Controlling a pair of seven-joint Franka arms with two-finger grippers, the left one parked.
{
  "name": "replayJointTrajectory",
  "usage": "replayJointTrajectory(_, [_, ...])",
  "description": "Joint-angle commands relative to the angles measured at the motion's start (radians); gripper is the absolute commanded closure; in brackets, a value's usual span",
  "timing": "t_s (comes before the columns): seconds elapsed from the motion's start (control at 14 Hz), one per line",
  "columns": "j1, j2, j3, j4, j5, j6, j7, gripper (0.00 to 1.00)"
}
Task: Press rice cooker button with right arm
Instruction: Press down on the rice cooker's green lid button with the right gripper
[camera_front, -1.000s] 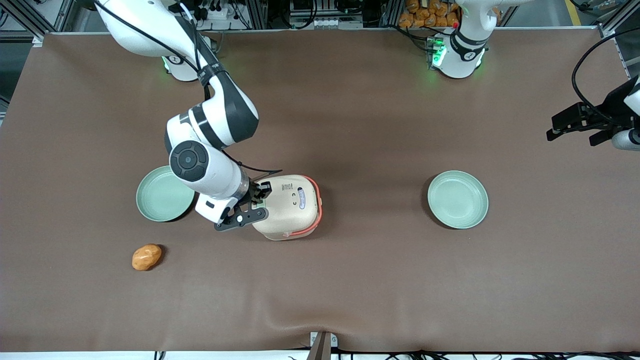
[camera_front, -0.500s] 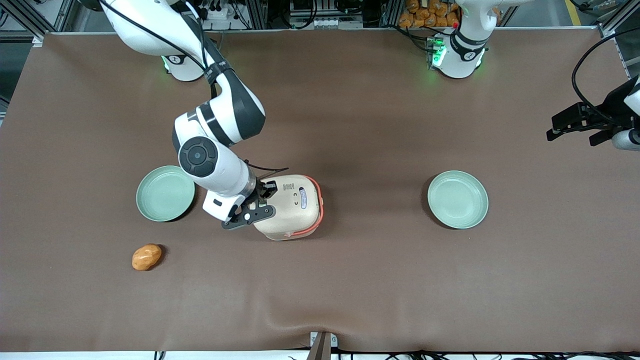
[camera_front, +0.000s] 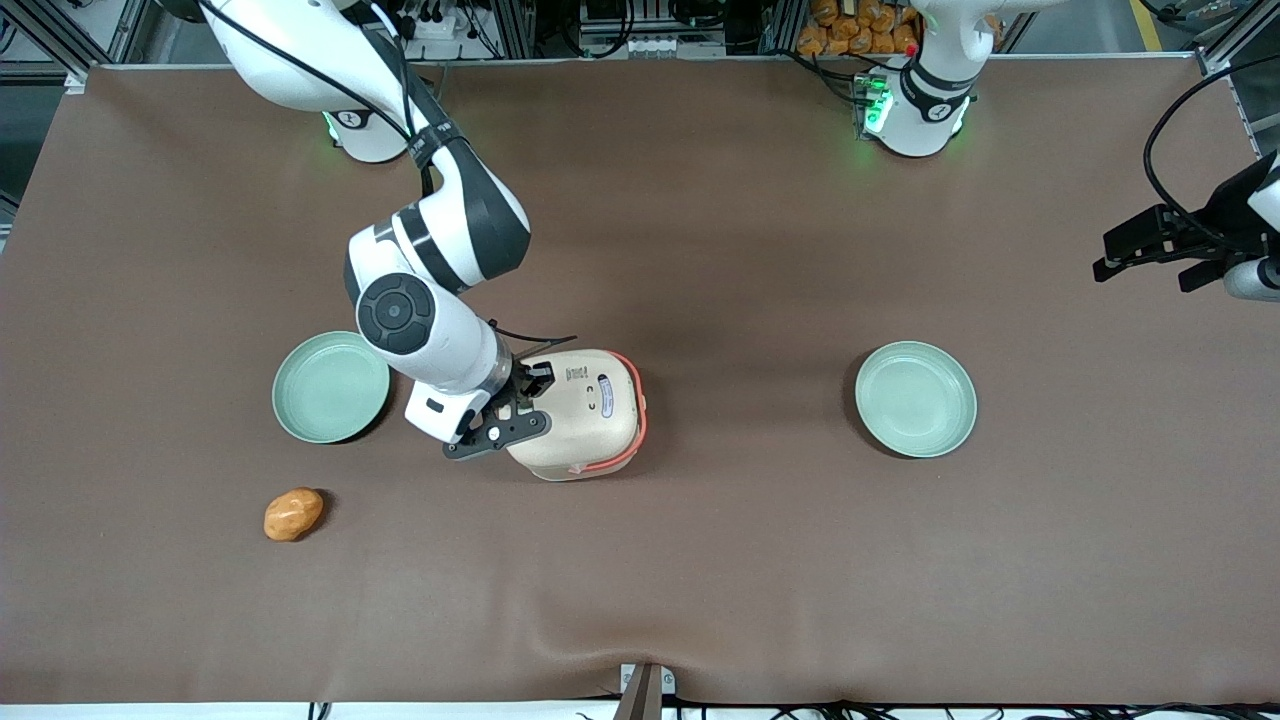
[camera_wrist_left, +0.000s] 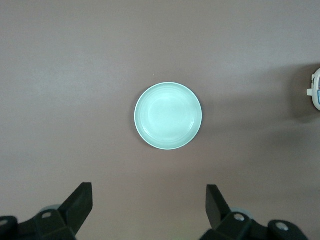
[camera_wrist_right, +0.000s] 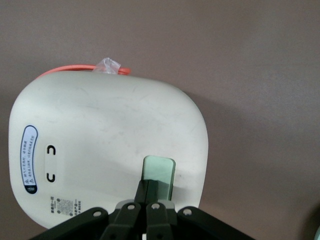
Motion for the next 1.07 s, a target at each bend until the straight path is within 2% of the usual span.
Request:
replayJointTrajectory(0.0, [0.004,0.028,0.001,0.040,0.010,0.006,0.011,0.99])
replayJointTrajectory(0.36, [0.001,0.017,0.003,0.066,0.016,-0.020,0.019,0.96])
replayJointTrajectory(0.5, [0.001,0.014,0.004,0.086,0.019,-0.047,0.019,0.92])
replayJointTrajectory(0.64, [-0.002,0.000,0.004,0.115,0.019,-0.087,0.019,0.84])
replayJointTrajectory(0.71, [-0.005,-0.007,0.004,0.126,0.019,-0.104,0.020,0.77])
replayJointTrajectory(0.86, [-0.010,-0.032,0.003,0.142,0.019,-0.138,0.020,0.49])
replayJointTrajectory(1.0, [-0.011,-0.058,0.003,0.142,0.017,-0.161,0.020,0.28])
